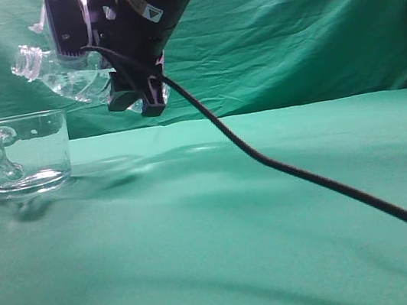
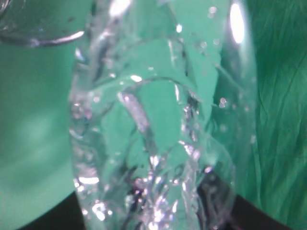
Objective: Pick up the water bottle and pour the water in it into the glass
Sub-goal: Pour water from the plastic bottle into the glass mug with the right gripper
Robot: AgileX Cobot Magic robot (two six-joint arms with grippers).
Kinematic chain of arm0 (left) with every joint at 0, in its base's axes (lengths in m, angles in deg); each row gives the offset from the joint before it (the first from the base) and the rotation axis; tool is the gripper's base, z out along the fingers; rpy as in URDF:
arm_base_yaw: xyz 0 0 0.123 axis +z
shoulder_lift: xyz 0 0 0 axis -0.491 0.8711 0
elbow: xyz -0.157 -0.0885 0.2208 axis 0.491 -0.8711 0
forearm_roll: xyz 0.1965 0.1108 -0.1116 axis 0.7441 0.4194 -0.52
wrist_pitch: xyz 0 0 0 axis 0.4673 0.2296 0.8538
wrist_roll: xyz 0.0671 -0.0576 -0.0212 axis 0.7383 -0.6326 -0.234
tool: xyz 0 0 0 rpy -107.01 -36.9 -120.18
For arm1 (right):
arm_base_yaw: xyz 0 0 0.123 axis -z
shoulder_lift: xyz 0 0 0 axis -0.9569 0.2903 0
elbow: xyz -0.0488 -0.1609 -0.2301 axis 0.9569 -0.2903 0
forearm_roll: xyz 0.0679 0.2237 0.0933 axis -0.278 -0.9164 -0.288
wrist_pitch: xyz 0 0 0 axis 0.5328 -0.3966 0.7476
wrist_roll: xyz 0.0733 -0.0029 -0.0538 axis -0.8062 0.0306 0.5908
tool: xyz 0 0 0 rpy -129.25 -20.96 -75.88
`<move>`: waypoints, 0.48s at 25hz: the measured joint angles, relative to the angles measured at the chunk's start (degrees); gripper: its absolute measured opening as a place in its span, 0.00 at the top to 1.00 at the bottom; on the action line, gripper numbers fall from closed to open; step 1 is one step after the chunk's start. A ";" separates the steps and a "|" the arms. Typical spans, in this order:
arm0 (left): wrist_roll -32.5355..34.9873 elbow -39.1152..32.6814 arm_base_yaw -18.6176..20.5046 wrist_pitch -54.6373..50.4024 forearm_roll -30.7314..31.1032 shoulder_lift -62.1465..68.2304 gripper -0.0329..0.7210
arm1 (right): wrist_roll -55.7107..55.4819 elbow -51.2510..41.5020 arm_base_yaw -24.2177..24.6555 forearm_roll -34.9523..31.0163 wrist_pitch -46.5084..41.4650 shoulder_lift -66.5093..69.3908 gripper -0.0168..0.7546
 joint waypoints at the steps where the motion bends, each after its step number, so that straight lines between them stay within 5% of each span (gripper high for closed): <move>1: 0.00 0.00 0.00 0.00 0.00 0.00 0.96 | 0.00 0.00 0.00 0.26 -0.56 0.00 0.52; 12: 0.00 0.00 0.00 0.00 0.00 0.00 0.96 | 0.00 0.00 0.00 8.93 -3.15 0.00 0.52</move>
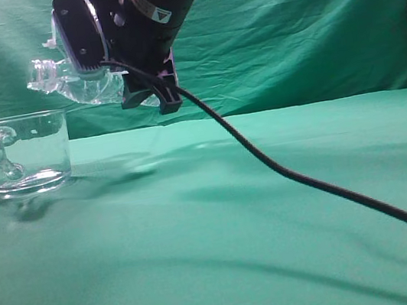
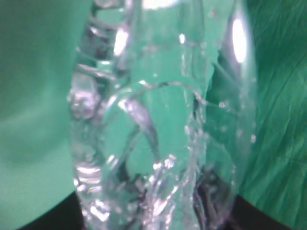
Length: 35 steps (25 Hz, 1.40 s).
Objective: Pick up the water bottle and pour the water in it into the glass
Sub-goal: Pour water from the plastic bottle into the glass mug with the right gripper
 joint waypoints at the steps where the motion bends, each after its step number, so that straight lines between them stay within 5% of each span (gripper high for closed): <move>1: 0.00 0.00 0.00 0.00 0.00 0.00 0.96 | 0.00 0.00 0.00 0.93 0.00 0.00 0.52; 35: 0.00 0.00 0.00 0.00 0.00 0.00 0.96 | 0.00 0.00 -0.12 4.28 -1.06 0.00 0.55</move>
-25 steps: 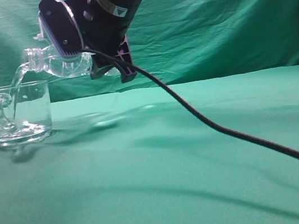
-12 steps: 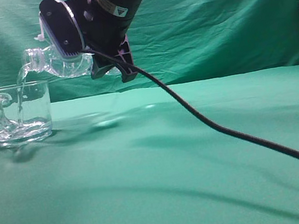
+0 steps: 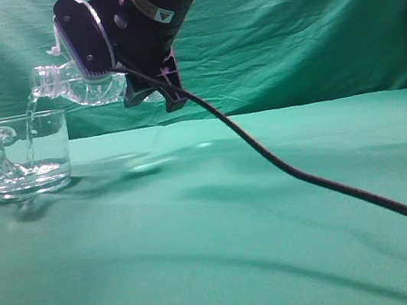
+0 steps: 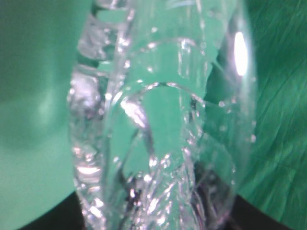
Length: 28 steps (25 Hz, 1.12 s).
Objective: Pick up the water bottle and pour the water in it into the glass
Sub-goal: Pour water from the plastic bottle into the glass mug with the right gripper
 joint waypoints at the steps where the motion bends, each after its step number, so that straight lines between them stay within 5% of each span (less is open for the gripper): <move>1: 0.00 0.00 0.00 0.00 0.00 0.00 0.96 | 0.00 0.00 0.00 0.00 -0.12 0.00 0.55; 16: 0.00 0.00 0.00 0.00 0.00 0.00 0.96 | -6.74 0.08 -0.33 0.00 -0.56 0.00 0.55; 28: 0.00 0.00 0.00 0.00 0.00 0.00 0.96 | -62.41 0.08 -0.44 -1.42 3.02 -1.30 0.55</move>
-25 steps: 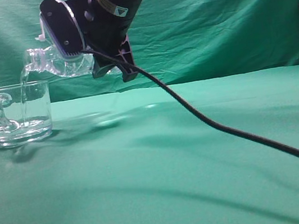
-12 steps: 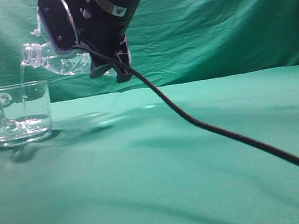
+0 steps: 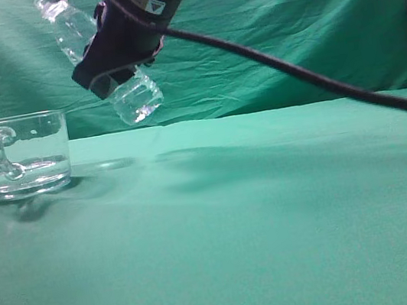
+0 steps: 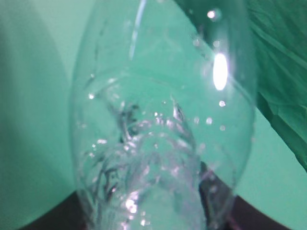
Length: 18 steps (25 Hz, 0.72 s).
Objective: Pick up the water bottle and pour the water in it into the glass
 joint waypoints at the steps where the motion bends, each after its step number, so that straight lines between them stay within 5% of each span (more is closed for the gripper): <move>1: 0.00 0.00 0.00 0.00 0.00 0.00 0.96 | -2.30 0.00 0.00 -0.13 -0.21 -0.95 0.55; 11: 0.00 0.00 0.00 0.00 0.00 0.00 0.96 | -17.25 -13.25 0.67 -1.73 0.60 -18.67 0.55; 18: 0.00 0.00 0.00 0.00 0.00 0.00 0.96 | -23.20 -29.37 8.44 -1.73 1.43 -31.87 0.55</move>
